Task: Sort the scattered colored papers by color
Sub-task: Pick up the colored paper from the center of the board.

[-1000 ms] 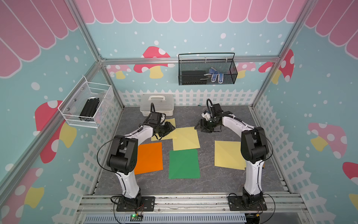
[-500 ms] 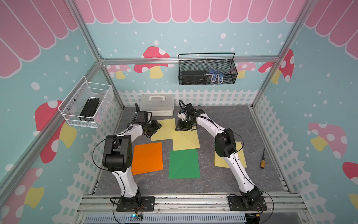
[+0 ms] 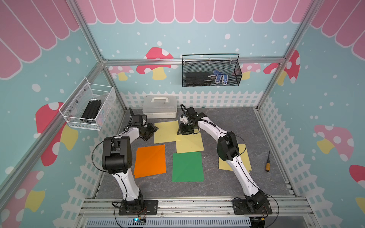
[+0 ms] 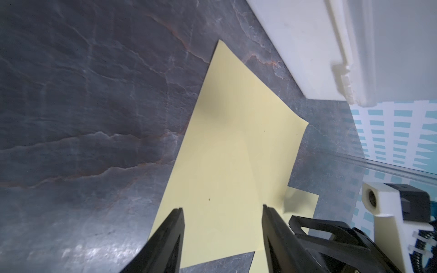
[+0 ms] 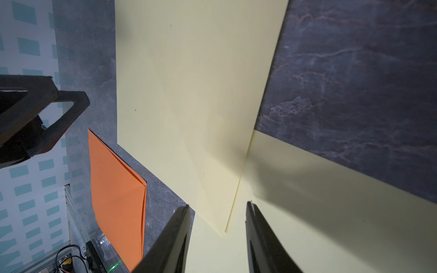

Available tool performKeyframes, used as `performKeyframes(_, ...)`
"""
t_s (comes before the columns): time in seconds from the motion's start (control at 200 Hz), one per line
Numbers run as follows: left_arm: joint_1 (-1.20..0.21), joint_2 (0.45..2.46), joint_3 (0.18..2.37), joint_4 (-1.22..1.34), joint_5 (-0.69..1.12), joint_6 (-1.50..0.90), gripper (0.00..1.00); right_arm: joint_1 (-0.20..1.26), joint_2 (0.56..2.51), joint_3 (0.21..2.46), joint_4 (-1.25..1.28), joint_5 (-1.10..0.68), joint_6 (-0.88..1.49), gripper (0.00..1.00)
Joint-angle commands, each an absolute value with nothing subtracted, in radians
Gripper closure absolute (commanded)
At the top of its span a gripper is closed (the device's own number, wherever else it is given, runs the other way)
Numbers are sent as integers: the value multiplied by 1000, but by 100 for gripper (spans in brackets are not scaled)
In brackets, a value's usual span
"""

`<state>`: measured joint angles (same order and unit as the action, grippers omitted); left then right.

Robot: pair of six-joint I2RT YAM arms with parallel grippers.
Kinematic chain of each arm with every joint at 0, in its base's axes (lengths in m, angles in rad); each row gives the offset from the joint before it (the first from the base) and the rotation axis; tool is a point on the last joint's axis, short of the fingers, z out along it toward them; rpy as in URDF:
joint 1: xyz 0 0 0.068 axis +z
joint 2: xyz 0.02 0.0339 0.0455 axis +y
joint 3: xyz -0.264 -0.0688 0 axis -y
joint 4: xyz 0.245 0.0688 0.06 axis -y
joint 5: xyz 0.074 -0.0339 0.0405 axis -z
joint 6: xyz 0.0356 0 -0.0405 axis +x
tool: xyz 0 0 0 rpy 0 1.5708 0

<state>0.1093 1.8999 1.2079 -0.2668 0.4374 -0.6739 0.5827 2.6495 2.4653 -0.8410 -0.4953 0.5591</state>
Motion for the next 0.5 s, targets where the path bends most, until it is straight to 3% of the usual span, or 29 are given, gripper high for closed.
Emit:
performKeyframes(0.0, 120, 1925, 1188, -258, 444, -676, 44, 592, 2665, 2485, -839, -521, 569, 59)
performKeyframes(0.495, 156, 1999, 1199, -265, 456, -660, 44, 616, 2703, 2490, -769, -592, 556, 66)
